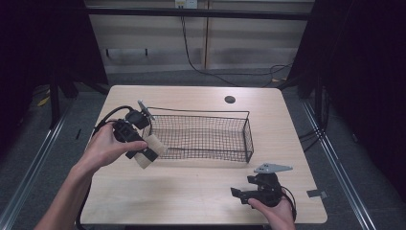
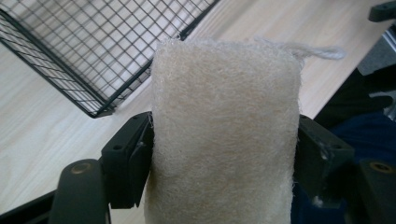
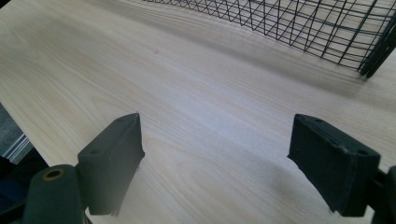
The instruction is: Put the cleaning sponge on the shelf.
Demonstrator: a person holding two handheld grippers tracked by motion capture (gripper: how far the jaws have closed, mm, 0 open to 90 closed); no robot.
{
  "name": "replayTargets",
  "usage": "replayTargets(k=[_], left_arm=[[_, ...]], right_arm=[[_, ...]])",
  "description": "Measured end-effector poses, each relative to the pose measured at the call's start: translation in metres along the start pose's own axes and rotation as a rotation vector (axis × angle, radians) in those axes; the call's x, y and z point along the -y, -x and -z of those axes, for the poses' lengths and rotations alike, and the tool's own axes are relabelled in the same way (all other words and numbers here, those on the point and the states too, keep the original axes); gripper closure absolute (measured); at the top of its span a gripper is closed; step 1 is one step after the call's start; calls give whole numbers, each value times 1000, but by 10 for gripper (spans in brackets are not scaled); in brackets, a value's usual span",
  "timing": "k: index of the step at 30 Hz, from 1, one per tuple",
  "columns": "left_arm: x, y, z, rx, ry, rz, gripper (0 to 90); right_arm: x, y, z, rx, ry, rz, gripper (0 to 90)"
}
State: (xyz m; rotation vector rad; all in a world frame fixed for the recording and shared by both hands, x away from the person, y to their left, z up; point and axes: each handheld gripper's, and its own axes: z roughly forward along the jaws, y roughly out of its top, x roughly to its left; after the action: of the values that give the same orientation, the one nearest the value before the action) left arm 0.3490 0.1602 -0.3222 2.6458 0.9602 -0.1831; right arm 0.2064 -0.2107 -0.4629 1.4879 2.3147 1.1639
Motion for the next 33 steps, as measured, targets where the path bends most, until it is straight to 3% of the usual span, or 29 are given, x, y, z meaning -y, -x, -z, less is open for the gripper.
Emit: replayTargets(k=[5,10,15,21,26,33], left_arm=[[-8,-2,3,35,16,4,288],[-14,-4,4,8,12,60,288],[-24,-6,9,2,25,87,289],[-34,-14,6,10,49,152,289],[-42,-19,-1,-7,54,236,289],[-49,-26,-10,-3,65,298,289]], right_arm=[[0,0,1,2,8,2,171],[1,0,1,5,6,0,171],[0,-1,1,9,4,4,171],[1,-1,1,7,8,8,171],[0,-1,1,6,5,7,171],[1,-1,-1,7,-9,5,171]])
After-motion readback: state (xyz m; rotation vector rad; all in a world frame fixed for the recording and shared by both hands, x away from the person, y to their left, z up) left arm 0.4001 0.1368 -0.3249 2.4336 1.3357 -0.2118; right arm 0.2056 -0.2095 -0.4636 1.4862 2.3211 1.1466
